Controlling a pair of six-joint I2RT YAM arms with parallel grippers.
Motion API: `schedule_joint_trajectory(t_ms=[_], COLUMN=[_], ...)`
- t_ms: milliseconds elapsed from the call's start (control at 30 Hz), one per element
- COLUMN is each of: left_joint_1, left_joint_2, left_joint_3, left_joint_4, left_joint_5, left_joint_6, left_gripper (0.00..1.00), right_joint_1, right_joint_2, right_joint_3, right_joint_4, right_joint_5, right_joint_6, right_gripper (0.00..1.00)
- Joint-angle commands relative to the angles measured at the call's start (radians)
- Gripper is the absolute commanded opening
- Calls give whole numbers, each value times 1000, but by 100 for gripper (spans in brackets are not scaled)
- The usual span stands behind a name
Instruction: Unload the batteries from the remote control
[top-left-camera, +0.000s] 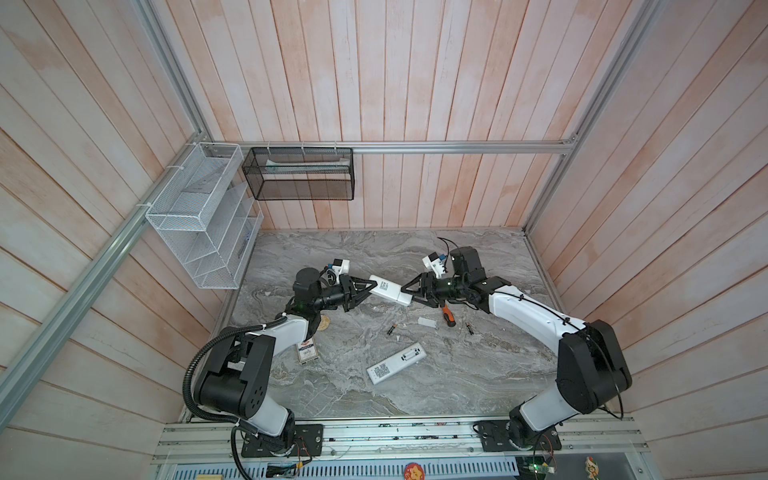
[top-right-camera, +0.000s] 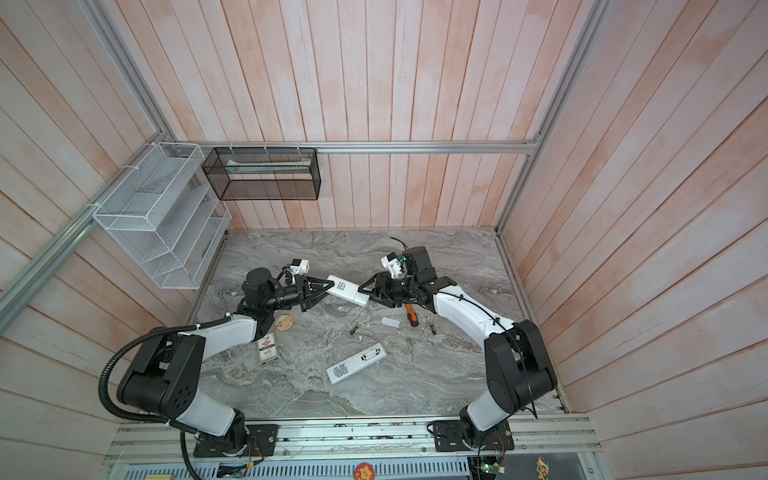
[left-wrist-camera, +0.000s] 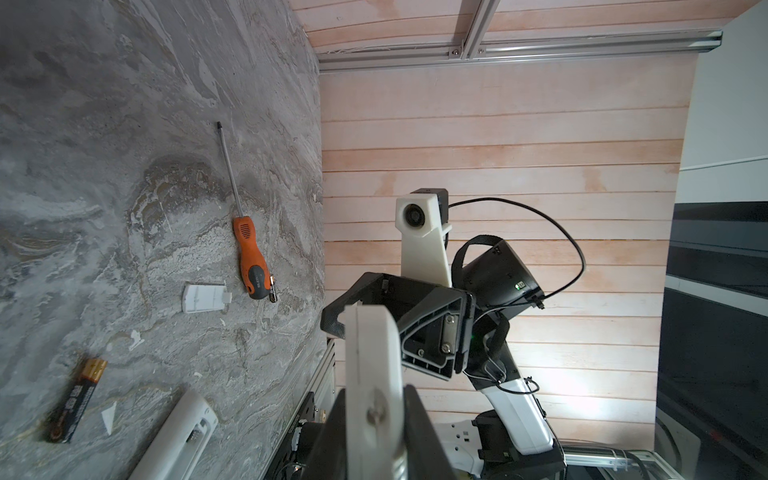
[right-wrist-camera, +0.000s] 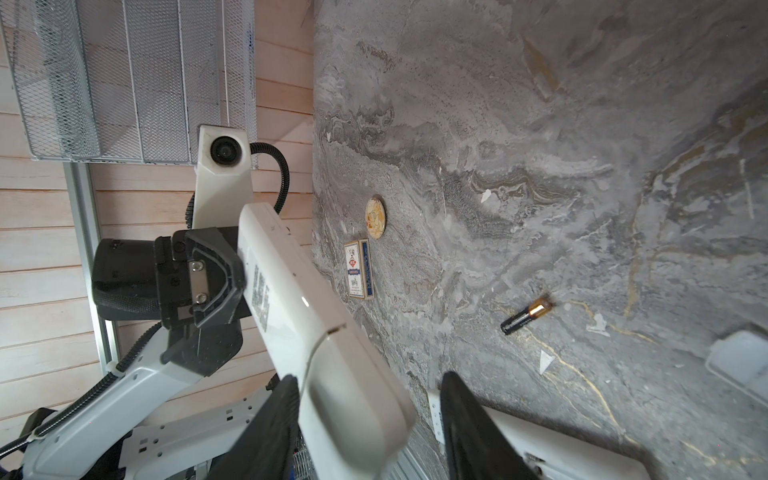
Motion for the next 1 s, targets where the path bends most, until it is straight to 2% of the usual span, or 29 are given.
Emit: schedule_joint_trajectory(t_ms=[0,167,467,667,900,967], left_joint_1=[-6,-5,-3,1,3,5], left_joint_2=[9,11,15,16,16,15], left_joint_3=[24,27,30,30,32,28], left_joint_4=[55,55,46,35,17,21], left_joint_5=[10,12,16,16,14,10], left_joint_6=[-4,-4,7,13,28,24], left_gripper=[21,21,21,21,21,21], right_joint_1=[8,8,-5,-17,-19,-24], right_joint_2=[18,18,-6,-31,-38,-41], right_joint_3=[17,15,-5,-32,-41,-43], right_joint_4=[18,15,4,26,32,30], right_joint_5=[-19,-18,-16,-18,-32,-35], right_joint_6=[4,1,-6,7,14,9], right_gripper=[50,37,31,21,21,25])
